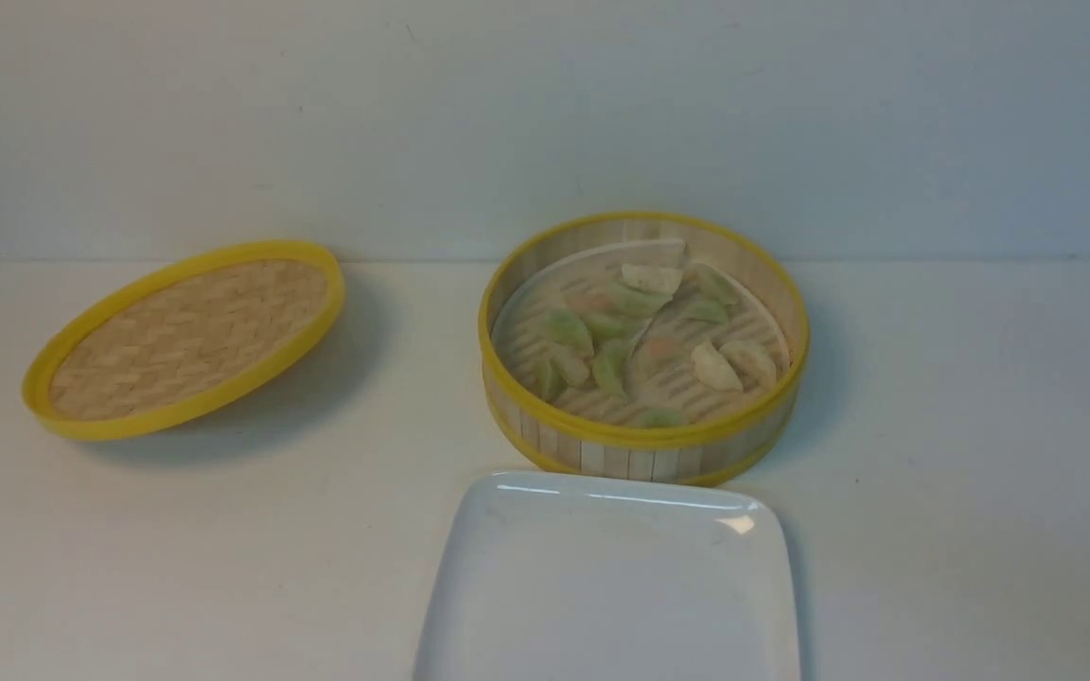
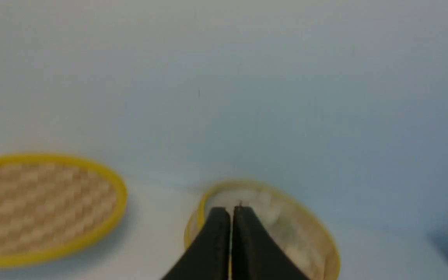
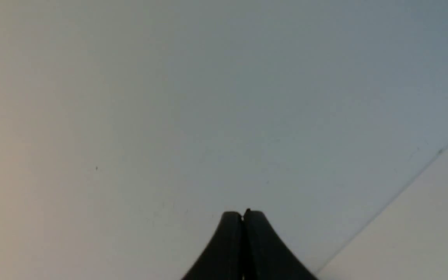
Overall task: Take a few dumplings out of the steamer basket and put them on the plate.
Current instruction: Use the left arm to grab a dumpling from the steamer
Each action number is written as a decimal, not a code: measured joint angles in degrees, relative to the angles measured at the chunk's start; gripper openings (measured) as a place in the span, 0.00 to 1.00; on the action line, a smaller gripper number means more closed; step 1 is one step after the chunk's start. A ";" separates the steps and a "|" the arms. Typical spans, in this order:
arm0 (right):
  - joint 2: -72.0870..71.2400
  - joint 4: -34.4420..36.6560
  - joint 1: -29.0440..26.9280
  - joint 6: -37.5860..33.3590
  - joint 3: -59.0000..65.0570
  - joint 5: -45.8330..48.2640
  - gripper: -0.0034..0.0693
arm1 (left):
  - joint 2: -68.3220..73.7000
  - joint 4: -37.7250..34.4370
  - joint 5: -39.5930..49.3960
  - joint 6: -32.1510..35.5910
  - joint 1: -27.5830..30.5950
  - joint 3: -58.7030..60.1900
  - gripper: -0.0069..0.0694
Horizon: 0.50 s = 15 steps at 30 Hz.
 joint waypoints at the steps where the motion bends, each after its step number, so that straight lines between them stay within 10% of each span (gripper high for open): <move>1: 0.00 0.42 0.05 0.00 0.00 -0.09 0.03 | 4.16 -0.33 4.71 2.63 0.00 -2.31 0.08; 6: 0.17 -1.78 1.81 -1.00 -6.29 12.33 0.03 | 23.99 -4.80 20.35 17.16 0.00 -10.63 0.08; 15: 19.49 -12.38 3.75 -13.55 -33.07 45.98 0.03 | 50.25 -5.40 23.53 30.45 -8.59 -28.98 0.08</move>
